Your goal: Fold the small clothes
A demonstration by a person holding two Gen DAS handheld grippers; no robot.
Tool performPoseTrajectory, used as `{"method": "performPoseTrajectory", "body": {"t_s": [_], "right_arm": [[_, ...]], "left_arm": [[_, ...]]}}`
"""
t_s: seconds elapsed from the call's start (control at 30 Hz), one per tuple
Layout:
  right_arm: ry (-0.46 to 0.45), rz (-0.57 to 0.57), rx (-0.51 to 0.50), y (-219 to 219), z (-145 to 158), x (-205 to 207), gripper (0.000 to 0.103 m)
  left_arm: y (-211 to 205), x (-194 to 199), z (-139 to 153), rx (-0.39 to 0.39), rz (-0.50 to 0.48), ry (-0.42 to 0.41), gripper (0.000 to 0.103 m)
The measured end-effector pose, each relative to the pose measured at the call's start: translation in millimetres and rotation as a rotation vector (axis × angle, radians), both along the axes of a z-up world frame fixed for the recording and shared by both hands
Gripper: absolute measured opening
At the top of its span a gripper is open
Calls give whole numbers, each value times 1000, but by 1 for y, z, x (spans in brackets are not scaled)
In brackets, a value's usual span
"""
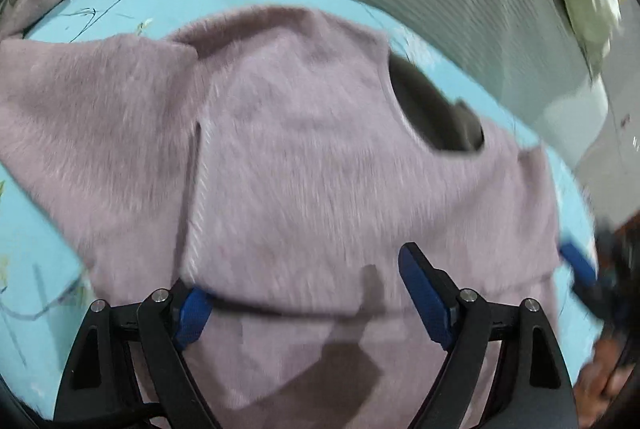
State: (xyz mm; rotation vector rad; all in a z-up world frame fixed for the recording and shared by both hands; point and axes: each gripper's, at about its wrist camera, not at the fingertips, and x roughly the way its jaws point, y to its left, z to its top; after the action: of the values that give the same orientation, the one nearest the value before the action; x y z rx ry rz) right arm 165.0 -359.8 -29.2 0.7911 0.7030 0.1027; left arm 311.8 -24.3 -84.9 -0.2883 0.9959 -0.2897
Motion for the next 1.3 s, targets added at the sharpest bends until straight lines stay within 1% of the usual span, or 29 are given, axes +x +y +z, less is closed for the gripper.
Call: {"method": "performPoseTrajectory", "body": {"t_s": [0.03, 0.07, 0.1, 0.13, 0.17, 0.2, 0.23, 0.27, 0.33, 0.43, 0.5, 0.6, 0.67, 0.7, 0.73, 0.77, 0.8, 0.9, 0.97, 1.03, 1.07, 1.1, 1.17, 1.23, 1.27, 1.3], "right_arm": [[1, -22, -13, -6, 1, -10, 44], [6, -53, -30, -13, 2, -20, 44], [10, -76, -45, -20, 2, -27, 44], [15, -102, -64, -26, 4, -33, 44], [20, -129, -88, -35, 5, -40, 44], [28, -161, -112, -45, 7, -45, 44], [36, -183, -126, -53, 8, -48, 44], [50, -216, -146, -65, 9, -50, 44], [67, -247, -165, -79, 7, -48, 44], [110, -261, -197, -99, 1, -32, 44], [155, -242, -226, -108, -7, -10, 44], [221, -214, -264, -120, -24, 23, 44], [284, -182, -265, -125, -39, 42, 44], [297, -166, -254, -125, -46, 47, 44], [292, -146, -255, -124, -48, 49, 39], [292, -120, -272, -122, -47, 50, 25], [296, -106, -270, -122, -44, 49, 7], [240, -192, -282, -132, -20, 24, 6], [233, -249, -300, -138, -12, 9, 6], [272, -257, -307, -139, -19, 9, 6], [313, -236, -337, -135, -26, 14, 6], [353, -215, -390, -128, -30, 19, 7], [368, -228, -475, -116, -25, 21, 10], [330, -266, -534, -106, -11, 18, 13], [281, -276, -572, -96, 1, 16, 15], [247, -264, -586, -89, 6, 15, 15]], "left_arm": [[2, 3, 0, -5, 7, -9, 61], [2, 8, -1, -3, 8, -21, 47], [1, 12, -1, 8, -1, -20, 11], [-2, 16, -1, 27, -19, -18, 4], [-2, 12, 3, 38, -27, -41, 4], [-2, 7, 15, 71, -20, -106, 4], [0, 5, 22, 94, -13, -149, 3], [5, 1, 33, 131, 6, -211, 3], [19, 3, 42, 149, 39, -248, 3], [39, 15, 34, 151, 56, -223, 4], [40, 17, 30, 158, 50, -215, 4], [35, 10, 24, 173, 26, -215, 4], [33, 5, 21, 188, 19, -207, 4], [31, 4, 19, 195, 19, -205, 4], [31, 3, 18, 199, 19, -203, 4], [32, 3, 17, 200, 20, -200, 4], [33, 2, 17, 199, 21, -199, 4], [27, 1, 22, 198, 8, -206, 4], [18, -2, 24, 182, -23, -210, 4], [6, -3, 24, 184, -52, -213, 4], [-3, -2, 21, 196, -64, -211, 4], [-6, -2, 18, 201, -68, -208, 5], [-12, 1, 11, 212, -74, -192, 5], [-12, 2, 8, 225, -77, -187, 5], [-11, 1, 8, 227, -78, -190, 5], [-9, 1, 7, 226, -80, -192, 6]]}}
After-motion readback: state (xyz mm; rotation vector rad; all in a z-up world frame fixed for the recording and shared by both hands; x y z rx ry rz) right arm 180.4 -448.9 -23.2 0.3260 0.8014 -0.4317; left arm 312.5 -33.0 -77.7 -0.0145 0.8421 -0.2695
